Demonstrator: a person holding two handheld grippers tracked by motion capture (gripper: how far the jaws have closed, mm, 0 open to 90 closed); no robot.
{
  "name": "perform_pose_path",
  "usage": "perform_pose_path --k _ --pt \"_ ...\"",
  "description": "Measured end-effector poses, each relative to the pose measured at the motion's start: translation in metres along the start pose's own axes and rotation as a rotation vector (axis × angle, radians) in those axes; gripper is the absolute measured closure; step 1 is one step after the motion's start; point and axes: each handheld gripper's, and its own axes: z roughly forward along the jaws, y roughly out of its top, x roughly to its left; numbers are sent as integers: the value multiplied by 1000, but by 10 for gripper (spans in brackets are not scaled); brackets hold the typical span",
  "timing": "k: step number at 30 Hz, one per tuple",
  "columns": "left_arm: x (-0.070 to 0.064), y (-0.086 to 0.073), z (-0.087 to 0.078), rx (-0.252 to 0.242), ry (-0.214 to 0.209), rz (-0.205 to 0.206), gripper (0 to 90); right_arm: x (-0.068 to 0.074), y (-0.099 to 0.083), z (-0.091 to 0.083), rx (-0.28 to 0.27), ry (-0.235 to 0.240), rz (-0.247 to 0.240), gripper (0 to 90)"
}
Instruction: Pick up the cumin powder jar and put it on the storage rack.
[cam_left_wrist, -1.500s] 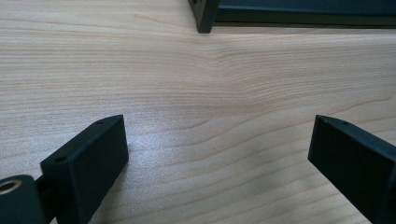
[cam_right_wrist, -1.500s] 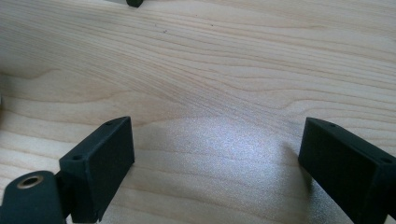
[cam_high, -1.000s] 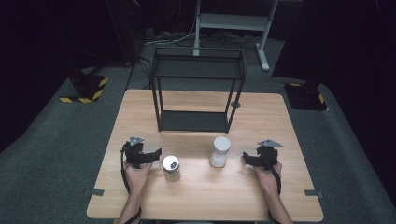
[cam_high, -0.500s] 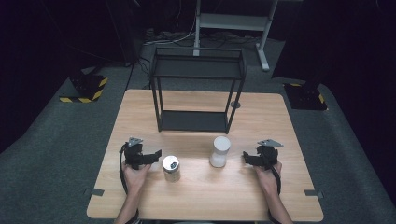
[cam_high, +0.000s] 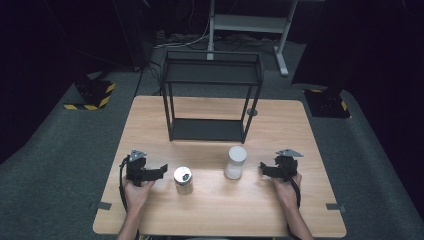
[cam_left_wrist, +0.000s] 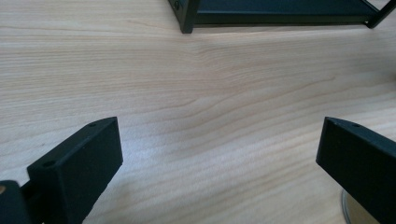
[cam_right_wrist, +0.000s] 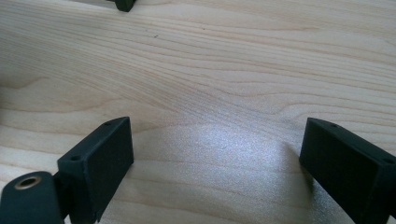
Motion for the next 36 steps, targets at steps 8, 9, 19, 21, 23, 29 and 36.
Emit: perform_pose_path --k 8,9,19,21,23,29,36 --pt "5 -10 -18 3 -11 24 5 2 1 0 4 -6 -6 92" --pt "5 -13 -21 9 -18 37 5 2 1 0 4 -6 -7 92" --pt "4 -28 -40 15 -71 82 4 3 1 0 6 -8 -9 92" --pt "2 -33 -45 20 -93 109 4 3 1 0 5 -9 -8 91" --pt "-1 -36 -46 23 -112 121 3 3 1 0 5 -10 -8 91" --pt "-8 -43 -45 18 -159 142 3 3 1 0 5 -10 -8 91" --pt "-24 -44 -42 16 -198 196 3 3 1 0 4 -10 -8 92"
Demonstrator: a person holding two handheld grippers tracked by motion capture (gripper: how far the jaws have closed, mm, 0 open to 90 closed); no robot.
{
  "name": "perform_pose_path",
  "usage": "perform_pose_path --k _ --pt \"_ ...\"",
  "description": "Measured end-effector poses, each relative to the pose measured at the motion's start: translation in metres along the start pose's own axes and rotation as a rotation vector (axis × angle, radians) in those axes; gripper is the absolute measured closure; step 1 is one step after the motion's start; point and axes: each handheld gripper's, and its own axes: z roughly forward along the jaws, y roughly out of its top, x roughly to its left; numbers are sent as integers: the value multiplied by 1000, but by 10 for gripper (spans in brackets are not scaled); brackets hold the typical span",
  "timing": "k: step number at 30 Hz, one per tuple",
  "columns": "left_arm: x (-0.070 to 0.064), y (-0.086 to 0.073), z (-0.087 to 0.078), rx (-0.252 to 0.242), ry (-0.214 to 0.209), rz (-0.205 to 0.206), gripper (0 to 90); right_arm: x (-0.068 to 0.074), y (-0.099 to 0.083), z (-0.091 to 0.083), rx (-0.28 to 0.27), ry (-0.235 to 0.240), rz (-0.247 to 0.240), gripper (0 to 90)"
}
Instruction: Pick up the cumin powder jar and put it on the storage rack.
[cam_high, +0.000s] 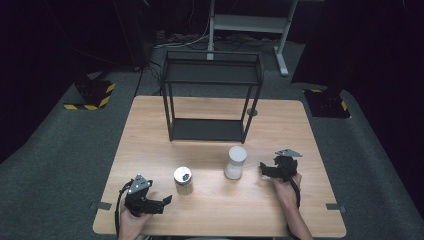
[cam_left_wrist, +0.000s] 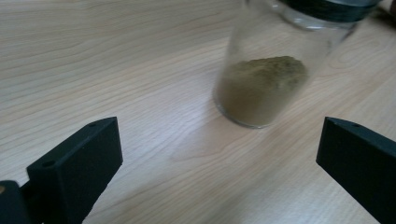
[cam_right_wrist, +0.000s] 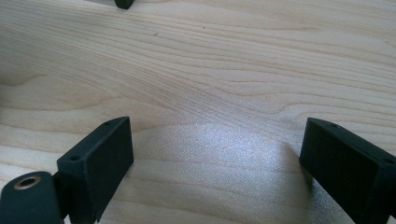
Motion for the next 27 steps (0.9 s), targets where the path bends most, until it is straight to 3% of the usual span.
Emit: perform_pose_path --k 9,27 --pt "-15 9 16 10 -27 52 4 0 0 0 2 0 -1 92" --pt "-39 34 50 18 13 105 20 -1 0 0 0 3 2 92"
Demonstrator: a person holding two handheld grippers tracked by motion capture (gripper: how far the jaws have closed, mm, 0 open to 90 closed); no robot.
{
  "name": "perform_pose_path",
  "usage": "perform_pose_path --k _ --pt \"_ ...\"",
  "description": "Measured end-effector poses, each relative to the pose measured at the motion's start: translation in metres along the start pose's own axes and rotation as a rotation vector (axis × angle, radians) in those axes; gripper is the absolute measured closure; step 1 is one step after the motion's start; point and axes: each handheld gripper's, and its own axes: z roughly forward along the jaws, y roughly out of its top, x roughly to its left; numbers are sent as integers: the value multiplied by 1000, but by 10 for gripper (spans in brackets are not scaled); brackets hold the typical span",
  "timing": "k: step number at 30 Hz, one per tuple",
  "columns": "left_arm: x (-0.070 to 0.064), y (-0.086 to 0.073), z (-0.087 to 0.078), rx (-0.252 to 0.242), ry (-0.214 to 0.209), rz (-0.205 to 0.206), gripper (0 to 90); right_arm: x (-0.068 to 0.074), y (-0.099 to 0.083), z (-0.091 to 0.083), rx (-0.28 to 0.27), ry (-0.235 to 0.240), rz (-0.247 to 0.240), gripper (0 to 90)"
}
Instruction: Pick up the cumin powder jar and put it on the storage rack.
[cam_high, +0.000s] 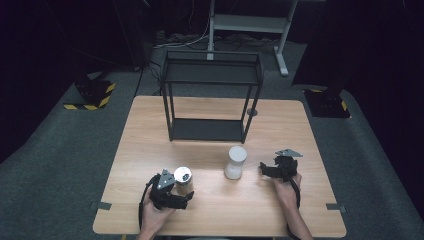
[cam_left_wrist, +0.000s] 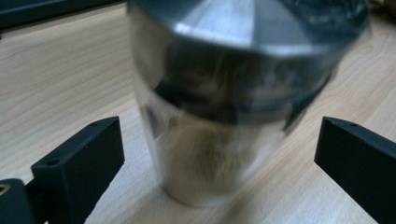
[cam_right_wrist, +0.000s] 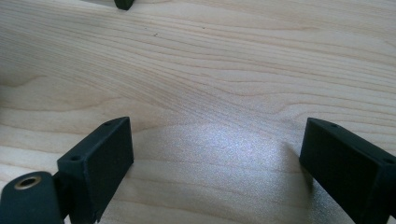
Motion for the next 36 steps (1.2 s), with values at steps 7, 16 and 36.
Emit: perform_pose_path --k 7,16,36 --pt "-6 8 8 8 17 9 35 0 0 0 -1 0 0 92" --pt "-15 16 20 31 57 16 77 0 0 0 -1 1 1 92" --pt "-24 16 30 27 114 -2 217 0 0 0 -1 0 0 92"
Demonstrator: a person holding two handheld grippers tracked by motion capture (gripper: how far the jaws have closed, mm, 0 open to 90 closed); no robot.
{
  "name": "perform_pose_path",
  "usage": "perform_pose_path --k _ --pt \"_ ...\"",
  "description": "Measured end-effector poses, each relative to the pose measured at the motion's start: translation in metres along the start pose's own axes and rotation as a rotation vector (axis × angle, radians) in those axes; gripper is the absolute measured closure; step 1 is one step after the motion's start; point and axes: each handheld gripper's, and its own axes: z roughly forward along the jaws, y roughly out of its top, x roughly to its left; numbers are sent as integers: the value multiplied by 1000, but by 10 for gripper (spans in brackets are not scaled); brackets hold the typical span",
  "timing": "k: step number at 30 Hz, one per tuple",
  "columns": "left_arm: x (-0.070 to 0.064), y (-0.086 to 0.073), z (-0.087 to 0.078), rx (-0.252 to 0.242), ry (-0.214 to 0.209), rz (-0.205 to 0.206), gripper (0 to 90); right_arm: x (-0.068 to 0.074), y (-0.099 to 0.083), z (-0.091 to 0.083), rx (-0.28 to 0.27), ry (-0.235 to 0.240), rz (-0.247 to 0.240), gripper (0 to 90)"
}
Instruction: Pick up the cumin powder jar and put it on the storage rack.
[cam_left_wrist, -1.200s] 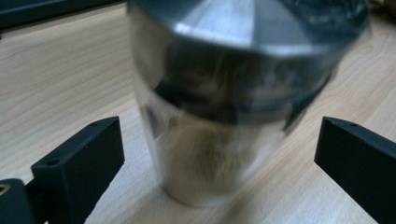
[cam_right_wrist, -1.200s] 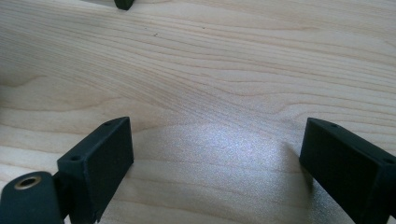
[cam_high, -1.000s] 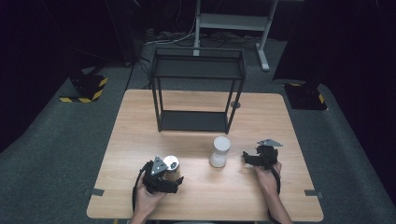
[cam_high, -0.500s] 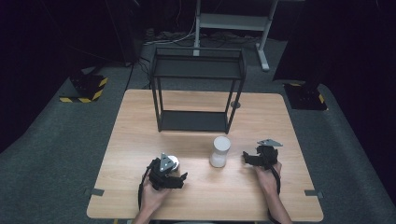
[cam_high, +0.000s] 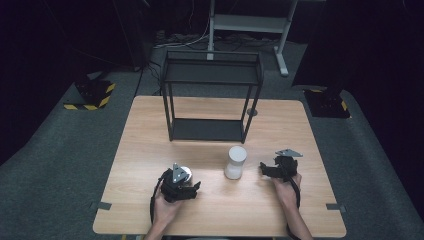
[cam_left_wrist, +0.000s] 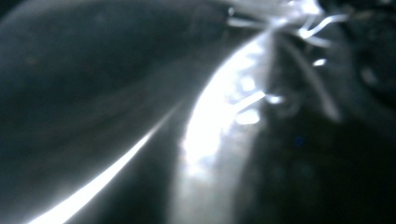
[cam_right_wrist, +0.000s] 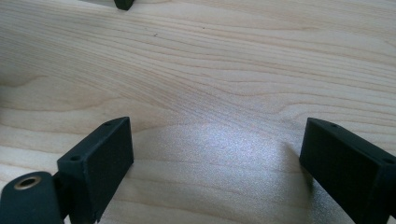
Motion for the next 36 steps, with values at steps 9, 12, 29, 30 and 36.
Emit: perform_pose_path --k 9,12,29,30,36 --pt "-4 -2 1 -3 26 -2 284 0 0 0 1 -1 -1 92" --pt "-4 -3 1 -6 25 -5 301 1 0 0 1 -2 -1 92" --pt "-10 1 2 3 25 28 306 1 0 0 2 -3 -2 92" --pt "-10 1 2 4 22 28 306 1 0 0 2 -3 -2 92" --pt "-4 3 0 -3 1 13 306 1 0 0 2 -3 -1 92"
